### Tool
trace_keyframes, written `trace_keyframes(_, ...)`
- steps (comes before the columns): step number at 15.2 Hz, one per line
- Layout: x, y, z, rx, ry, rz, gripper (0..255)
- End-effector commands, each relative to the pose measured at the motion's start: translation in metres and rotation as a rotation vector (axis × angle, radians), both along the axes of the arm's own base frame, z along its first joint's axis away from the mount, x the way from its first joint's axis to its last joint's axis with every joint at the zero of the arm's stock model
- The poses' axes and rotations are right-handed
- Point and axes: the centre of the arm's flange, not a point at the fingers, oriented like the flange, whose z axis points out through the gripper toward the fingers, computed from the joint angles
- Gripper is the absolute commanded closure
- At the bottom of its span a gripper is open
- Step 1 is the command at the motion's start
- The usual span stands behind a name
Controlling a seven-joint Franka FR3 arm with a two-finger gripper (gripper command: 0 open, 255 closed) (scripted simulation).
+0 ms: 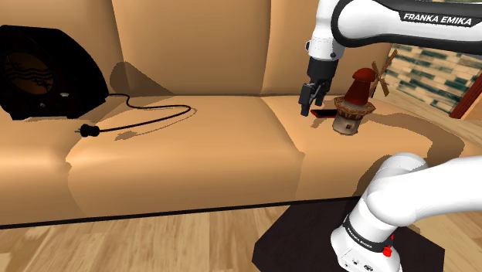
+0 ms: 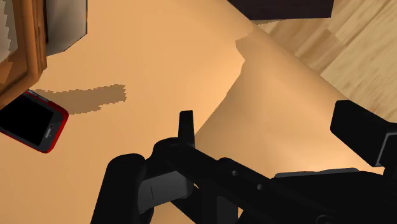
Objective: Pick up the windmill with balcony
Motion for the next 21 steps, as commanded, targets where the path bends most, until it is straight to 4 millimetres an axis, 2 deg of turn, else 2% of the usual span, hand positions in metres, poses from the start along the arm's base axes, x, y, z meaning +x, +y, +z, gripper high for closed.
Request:
trace_keyframes(1,0.0,0.0,0.0,0.0,0.0,0.0,0)
trace_keyframes(10,-0.025,-0.086,0.056,-0.051,0.107,0.19,0)
trace_keyframes(18,-0.029,-0.163,0.11,-0.096,0.203,0.358,0)
trace_keyframes(19,-0.028,-0.169,0.115,-0.099,0.21,0.371,0)
trace_keyframes(21,-0.028,-0.169,0.104,-0.099,0.21,0.371,0)
